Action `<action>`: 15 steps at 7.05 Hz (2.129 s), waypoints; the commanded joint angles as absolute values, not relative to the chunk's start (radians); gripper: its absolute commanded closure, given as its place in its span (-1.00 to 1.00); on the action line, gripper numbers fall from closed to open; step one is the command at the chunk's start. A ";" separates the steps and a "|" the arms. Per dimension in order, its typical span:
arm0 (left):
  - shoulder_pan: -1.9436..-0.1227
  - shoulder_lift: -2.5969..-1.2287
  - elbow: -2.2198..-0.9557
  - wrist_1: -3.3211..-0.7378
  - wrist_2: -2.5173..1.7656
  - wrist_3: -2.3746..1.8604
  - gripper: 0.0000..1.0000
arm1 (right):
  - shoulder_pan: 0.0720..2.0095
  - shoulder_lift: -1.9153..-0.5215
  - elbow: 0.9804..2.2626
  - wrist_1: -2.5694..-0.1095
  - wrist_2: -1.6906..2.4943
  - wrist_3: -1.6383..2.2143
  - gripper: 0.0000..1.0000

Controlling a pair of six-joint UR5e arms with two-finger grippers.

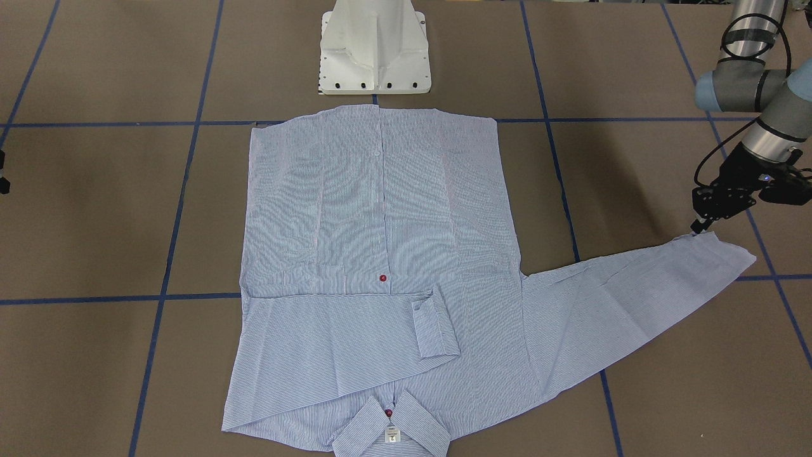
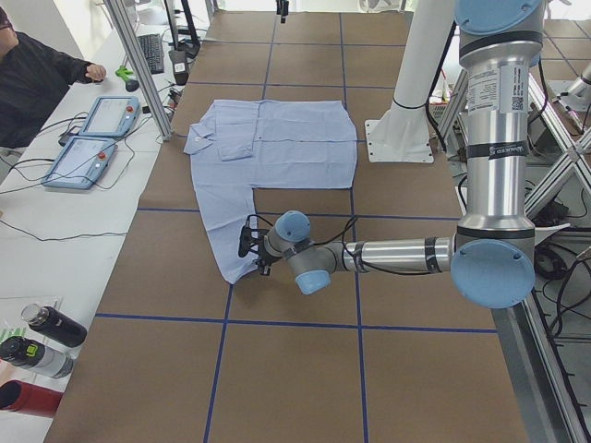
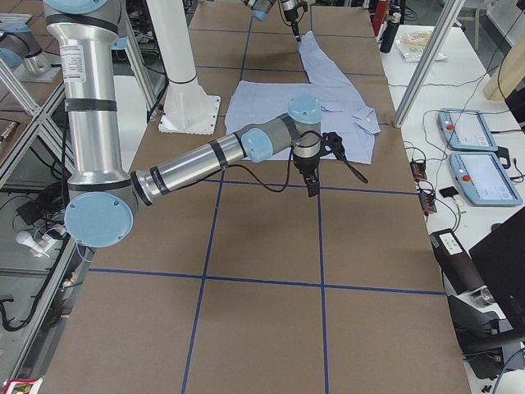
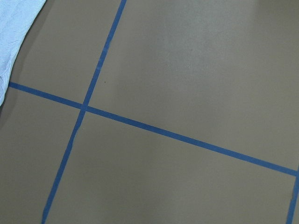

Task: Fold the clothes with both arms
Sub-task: 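Grasp the cuff of the sleeve nearest the left gripper, then fold the held sleeve across the shirt front toward the collar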

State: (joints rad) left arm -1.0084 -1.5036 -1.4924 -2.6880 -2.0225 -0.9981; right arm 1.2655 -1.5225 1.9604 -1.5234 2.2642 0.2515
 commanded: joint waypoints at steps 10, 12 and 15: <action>-0.695 -2.541 -1.387 -1.749 -1.922 -1.382 1.00 | 1.266 -1.520 1.959 -1.525 2.275 0.267 -1.00; -0.652 -2.653 -1.266 -1.759 -1.898 -1.463 1.00 | 1.264 -1.506 1.953 -1.526 2.275 0.273 -1.00; -0.580 -2.694 -1.186 -1.778 -1.840 -1.497 1.00 | 1.264 -1.505 1.951 -1.526 2.276 0.276 -1.00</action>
